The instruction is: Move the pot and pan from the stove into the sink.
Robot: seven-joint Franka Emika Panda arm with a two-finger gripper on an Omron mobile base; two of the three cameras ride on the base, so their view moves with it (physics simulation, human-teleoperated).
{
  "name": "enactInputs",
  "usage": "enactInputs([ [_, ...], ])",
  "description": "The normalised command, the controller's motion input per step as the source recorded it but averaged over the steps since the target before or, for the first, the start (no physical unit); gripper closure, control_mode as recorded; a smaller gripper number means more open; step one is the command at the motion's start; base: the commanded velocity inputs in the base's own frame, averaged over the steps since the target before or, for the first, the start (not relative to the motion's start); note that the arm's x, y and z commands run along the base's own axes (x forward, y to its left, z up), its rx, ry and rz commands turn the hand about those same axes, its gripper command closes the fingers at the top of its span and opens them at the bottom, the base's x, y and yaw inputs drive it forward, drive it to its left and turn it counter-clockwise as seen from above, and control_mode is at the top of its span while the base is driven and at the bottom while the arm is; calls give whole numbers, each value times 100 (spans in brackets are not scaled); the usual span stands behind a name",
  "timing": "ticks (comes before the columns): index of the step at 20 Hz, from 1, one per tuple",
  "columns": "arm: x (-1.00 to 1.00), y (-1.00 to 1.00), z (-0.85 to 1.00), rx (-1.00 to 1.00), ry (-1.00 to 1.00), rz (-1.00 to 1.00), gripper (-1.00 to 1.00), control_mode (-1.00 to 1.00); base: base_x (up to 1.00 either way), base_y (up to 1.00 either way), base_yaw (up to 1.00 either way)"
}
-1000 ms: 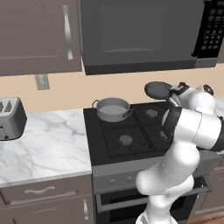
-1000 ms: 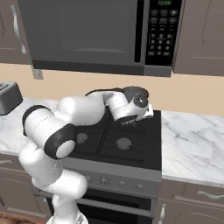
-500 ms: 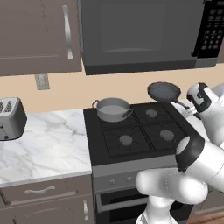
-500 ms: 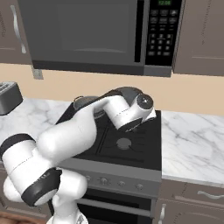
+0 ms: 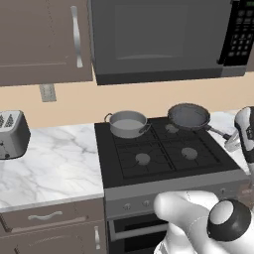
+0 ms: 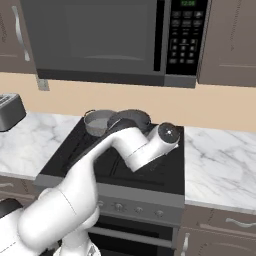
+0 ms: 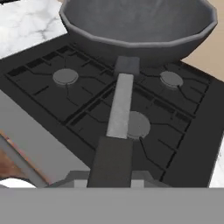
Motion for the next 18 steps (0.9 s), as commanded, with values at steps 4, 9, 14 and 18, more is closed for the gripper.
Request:
enactInputs([
  [4, -88, 0, 1, -3, 0, 21, 100, -100, 0, 0, 0],
  [9, -80, 0, -2, -1, -3, 21, 100, -100, 0, 0, 0],
  [14, -56, 0, -12, -1, -28, 18, 100, -100, 0, 0, 0],
  [18, -44, 11, -3, -1, -50, 4, 100, -100, 0, 0, 0],
])
